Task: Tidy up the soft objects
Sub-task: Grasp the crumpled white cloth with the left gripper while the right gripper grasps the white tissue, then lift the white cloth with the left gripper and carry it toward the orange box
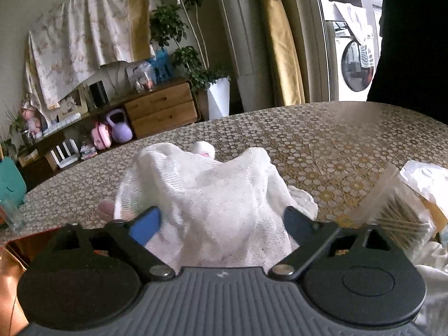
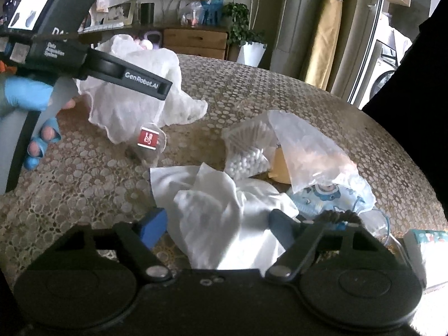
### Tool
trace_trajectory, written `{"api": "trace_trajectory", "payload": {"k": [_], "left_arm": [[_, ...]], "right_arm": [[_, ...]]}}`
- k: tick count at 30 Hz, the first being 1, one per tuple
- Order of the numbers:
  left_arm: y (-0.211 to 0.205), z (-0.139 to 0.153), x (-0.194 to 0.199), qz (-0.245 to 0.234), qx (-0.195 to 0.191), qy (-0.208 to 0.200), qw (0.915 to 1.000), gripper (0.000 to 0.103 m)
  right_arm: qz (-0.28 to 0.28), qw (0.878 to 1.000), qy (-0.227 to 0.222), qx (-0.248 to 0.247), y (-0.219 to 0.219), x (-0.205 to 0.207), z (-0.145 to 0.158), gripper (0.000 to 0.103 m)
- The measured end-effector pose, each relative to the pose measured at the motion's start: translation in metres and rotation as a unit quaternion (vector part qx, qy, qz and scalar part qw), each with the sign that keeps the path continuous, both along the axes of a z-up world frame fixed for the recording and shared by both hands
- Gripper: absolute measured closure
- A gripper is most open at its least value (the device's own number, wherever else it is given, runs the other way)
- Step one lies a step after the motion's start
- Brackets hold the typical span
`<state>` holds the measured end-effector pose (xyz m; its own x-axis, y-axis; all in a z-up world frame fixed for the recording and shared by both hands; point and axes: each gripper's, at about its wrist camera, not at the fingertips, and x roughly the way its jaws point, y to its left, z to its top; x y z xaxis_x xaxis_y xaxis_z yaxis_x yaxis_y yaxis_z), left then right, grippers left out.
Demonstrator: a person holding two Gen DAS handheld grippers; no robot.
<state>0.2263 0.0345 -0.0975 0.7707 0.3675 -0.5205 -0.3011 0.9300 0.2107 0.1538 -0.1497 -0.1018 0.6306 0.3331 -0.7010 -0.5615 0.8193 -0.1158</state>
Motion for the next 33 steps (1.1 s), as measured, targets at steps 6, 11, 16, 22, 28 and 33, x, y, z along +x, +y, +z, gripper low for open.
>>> {"api": "trace_trajectory", "payload": {"k": [6, 11, 16, 22, 28, 33], "left_arm": [[0.001, 0.004, -0.002, -0.002, 0.009, -0.003, 1.0, 0.047], [0.003, 0.006, -0.004, -0.007, 0.009, -0.002, 0.9999, 0.076], [0.006, 0.011, -0.013, -0.015, 0.002, -0.01, 0.9998, 0.088], [0.008, 0.026, -0.031, -0.037, -0.02, -0.023, 0.9988, 0.091], [0.018, 0.044, -0.049, -0.059, -0.062, -0.029, 0.9959, 0.092], [0.025, 0.062, -0.069, -0.071, -0.089, -0.034, 0.9929, 0.092]], "right_arm": [[-0.008, 1.0, -0.015, -0.026, 0.001, -0.002, -0.003, 0.051], [-0.004, 0.999, -0.025, -0.039, 0.002, -0.006, -0.004, 0.067], [-0.006, 0.999, -0.033, -0.031, -0.001, -0.01, 0.003, 0.083], [-0.017, 0.999, -0.038, 0.006, -0.01, -0.013, 0.019, 0.092], [-0.035, 0.997, -0.04, 0.055, -0.024, -0.02, 0.046, 0.093], [-0.034, 0.995, -0.04, 0.085, -0.032, -0.03, 0.069, 0.093]]}}
